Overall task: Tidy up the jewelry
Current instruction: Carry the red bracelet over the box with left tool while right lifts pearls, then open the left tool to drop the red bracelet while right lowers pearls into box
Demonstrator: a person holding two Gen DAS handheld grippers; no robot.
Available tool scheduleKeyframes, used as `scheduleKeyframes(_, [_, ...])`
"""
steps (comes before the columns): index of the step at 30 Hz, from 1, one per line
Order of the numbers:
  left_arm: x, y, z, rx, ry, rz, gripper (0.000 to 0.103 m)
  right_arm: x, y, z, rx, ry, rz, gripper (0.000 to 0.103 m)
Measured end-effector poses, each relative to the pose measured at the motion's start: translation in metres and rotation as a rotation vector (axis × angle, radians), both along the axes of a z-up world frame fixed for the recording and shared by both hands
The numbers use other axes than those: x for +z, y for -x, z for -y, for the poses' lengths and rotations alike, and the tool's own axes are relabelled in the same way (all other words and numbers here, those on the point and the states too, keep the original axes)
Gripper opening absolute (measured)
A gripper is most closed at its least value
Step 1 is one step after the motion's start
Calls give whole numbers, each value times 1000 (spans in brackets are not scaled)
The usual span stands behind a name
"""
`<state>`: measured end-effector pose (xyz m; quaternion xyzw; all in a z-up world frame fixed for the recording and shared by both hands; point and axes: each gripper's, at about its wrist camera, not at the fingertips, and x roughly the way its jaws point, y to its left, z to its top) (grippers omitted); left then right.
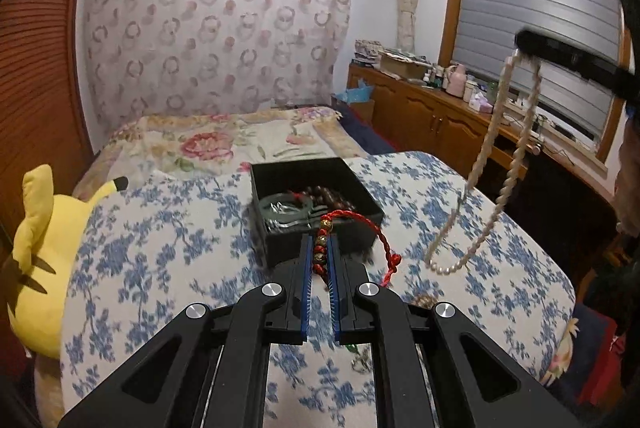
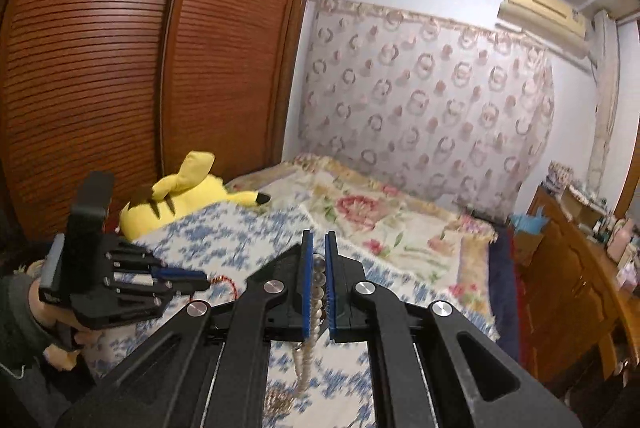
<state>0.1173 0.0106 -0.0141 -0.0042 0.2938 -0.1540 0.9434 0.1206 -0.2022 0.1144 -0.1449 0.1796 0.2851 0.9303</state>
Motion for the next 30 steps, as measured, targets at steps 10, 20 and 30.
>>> scheduleKeyframes(10, [8, -37, -10, 42, -1, 6, 6, 31, -38, -20, -34, 27, 73, 7])
scheduleKeyframes(20, [0, -69, -15, 74, 0, -18, 6, 22, -76, -37, -68, 69, 58, 7])
scheduleKeyframes(30, [-9, -91, -13, 86, -7, -46, 7, -10, -95, -41, -71, 82, -41, 7])
